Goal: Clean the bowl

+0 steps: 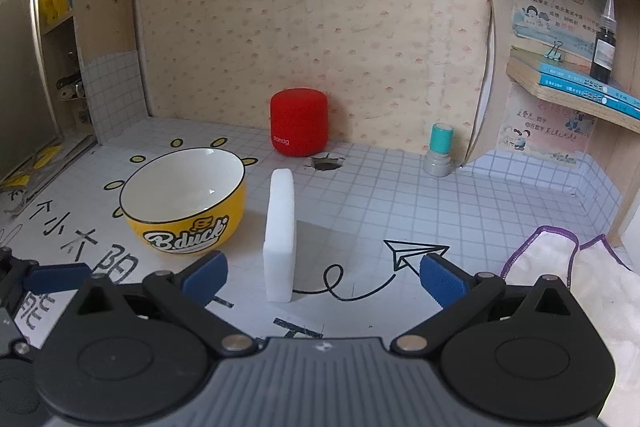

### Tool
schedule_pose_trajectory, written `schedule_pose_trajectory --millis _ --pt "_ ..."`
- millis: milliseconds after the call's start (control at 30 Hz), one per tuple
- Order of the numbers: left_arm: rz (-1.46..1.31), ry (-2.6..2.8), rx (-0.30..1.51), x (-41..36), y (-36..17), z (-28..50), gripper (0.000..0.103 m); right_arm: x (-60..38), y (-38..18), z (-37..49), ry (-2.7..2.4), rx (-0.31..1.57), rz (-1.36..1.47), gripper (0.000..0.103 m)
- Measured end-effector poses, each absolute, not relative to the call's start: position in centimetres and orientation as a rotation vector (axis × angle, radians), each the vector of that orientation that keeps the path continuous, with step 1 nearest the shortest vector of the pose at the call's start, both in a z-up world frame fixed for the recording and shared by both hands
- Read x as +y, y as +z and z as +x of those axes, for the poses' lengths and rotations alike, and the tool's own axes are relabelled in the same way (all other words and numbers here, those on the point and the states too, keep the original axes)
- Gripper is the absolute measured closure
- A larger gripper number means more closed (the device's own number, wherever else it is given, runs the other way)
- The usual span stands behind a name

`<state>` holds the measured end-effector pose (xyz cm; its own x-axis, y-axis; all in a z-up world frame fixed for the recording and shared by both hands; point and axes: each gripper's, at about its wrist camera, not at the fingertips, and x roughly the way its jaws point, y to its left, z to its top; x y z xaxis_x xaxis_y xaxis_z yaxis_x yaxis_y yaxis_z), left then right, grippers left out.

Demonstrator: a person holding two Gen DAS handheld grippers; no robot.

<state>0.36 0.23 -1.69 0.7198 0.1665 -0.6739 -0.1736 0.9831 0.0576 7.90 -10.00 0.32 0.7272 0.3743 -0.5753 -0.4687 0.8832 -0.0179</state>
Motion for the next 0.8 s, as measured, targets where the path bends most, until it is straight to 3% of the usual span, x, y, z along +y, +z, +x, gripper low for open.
schedule_pose_trajectory --millis 800 --pt "-0.017 0.183 0.754 0.32 -1.78 0.34 0.0 -9.39 0.2 7.79 0.488 0.6 -0.169 0.0"
